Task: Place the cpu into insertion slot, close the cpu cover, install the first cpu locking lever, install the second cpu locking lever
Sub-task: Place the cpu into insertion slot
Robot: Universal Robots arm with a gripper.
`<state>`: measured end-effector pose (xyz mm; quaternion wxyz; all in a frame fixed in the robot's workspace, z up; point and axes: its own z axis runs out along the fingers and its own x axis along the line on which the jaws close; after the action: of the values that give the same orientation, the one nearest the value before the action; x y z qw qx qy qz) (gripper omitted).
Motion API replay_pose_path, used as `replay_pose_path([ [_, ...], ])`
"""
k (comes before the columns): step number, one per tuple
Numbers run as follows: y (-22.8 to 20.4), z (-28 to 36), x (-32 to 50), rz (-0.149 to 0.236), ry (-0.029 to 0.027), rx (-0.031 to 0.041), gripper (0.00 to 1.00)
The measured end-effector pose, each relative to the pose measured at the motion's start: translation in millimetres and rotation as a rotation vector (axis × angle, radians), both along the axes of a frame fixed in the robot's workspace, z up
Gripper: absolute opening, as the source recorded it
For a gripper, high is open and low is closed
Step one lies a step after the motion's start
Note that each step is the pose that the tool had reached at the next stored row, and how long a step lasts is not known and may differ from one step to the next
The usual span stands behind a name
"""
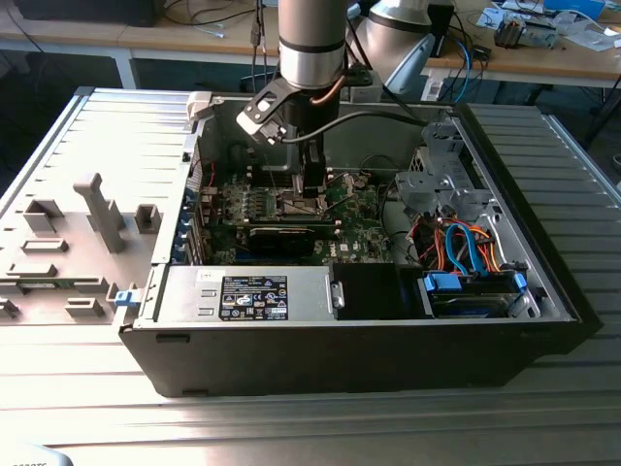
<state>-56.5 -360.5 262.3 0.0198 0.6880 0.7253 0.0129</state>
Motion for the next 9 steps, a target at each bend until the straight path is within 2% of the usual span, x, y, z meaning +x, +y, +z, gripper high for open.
replay_pose_path([
  [9, 0.0, -2.0, -0.2, 0.000, 0.0000, 0.0000, 0.54],
])
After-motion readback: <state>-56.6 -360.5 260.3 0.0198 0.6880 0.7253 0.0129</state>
